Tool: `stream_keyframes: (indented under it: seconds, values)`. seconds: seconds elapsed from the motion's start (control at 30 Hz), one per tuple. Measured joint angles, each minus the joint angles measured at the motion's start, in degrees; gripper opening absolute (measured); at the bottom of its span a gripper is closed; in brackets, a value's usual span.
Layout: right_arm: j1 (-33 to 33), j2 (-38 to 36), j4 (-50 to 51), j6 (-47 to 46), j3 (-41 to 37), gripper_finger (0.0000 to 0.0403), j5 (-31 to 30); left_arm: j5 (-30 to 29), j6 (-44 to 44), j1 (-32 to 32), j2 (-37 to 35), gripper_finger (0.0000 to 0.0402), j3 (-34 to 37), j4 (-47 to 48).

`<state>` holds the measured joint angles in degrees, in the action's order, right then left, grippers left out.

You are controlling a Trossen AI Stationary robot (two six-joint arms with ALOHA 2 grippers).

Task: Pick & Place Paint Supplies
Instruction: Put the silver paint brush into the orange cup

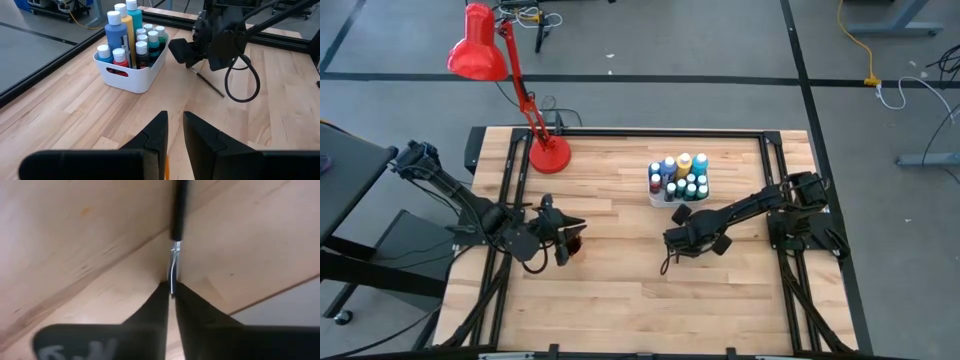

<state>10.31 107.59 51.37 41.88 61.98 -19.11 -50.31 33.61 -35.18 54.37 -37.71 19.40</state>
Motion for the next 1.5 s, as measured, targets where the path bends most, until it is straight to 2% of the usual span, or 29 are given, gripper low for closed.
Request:
stream_keyframes:
  seconds: [0.1,0.27,0.5,0.7,0.77,0.9,1.07,1.23,1.43,1.5]
  values:
    - [0.1,-0.1,-0.4,-2.6,0.2,0.0008,0.0,0.1,0.0,0.0,0.0,0.0066,0.0,0.0]
    - [1.3,0.1,-0.4,-6.9,1.3,0.0009,-1.7,0.0,0.0,0.0,0.0,0.0066,0.0,0.0]
    - [3.7,0.1,1.6,-12.9,9.4,0.0002,-0.2,-0.3,-0.7,0.0,0.0,0.0066,0.0,-2.5]
    - [6.4,0.1,4.9,-12.6,16.1,0.0001,-11.3,-1.2,-6.9,0.0,0.0,0.0066,0.0,-11.9]
    - [6.6,0.0,4.3,-15.4,16.7,0.0001,-9.7,0.6,-9.0,0.0,0.0,0.0066,0.0,-14.6]
    - [6.2,0.0,4.3,-26.6,16.7,0.0005,-3.6,3.9,-10.5,0.0,0.0,0.0066,0.0,-17.0]
    - [5.5,0.0,4.4,-39.0,16.7,0.0022,-2.1,3.9,-10.3,0.0,0.0,0.0066,0.0,-16.9]
    - [4.6,0.0,3.5,-40.2,16.7,0.0033,1.5,4.0,-10.3,0.0,0.0,0.0066,0.0,-16.9]
    - [3.4,0.0,3.1,-43.4,16.7,0.0038,2.5,5.3,-10.4,0.0,0.0,0.0066,0.0,-16.9]
    - [2.7,0.0,2.4,-43.9,16.7,0.0038,6.4,5.4,-10.4,0.0,0.0,0.0066,0.0,-16.9]
